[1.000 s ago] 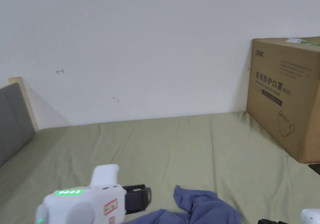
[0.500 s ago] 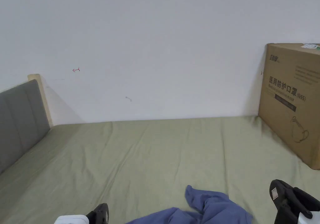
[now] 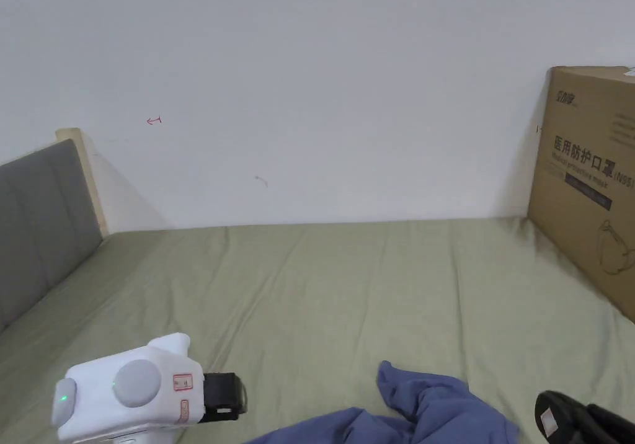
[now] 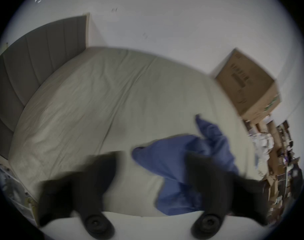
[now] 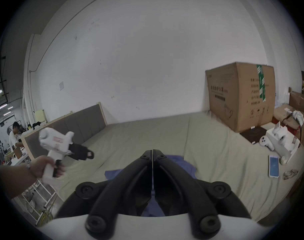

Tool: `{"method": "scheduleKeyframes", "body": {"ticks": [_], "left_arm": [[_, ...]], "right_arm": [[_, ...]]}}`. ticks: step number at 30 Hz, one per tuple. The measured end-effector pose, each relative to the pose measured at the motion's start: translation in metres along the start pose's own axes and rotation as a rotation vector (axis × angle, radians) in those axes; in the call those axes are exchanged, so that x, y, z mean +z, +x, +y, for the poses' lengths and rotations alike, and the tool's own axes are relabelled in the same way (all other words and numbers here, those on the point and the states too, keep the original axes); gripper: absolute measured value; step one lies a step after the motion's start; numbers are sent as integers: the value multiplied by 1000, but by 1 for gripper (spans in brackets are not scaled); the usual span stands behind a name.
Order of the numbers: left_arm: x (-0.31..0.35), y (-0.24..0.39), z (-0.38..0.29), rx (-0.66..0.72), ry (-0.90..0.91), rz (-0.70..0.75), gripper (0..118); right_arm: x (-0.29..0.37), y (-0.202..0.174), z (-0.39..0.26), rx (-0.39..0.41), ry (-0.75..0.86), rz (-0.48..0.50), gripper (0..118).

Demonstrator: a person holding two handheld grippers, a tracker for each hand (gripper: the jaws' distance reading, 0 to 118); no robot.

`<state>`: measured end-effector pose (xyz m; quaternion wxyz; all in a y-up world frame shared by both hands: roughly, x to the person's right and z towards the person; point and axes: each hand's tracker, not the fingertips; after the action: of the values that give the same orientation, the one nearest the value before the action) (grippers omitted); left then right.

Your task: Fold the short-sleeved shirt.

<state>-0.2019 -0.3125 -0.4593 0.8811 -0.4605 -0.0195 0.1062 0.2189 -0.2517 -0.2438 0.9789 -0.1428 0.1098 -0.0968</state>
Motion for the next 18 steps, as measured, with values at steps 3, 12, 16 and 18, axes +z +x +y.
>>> {"method": "scheduleKeyframes", "body": {"ticks": [3, 12, 16, 18], "left_arm": [[-52, -5, -3, -6, -41, 9, 103], [-161, 10, -45, -186, -152, 116, 108], [-127, 18, -56, -202, -32, 107, 14], [-101, 22, -63, -193, 13, -22, 1]], "right_arm": [[-15, 9, -13, 2, -67, -18, 1], [-48, 31, -27, -12, -178, -50, 1], [-61, 33, -27, 10, -194, -46, 1], [-75, 35, -21, 26, -197, -37, 1]]}}
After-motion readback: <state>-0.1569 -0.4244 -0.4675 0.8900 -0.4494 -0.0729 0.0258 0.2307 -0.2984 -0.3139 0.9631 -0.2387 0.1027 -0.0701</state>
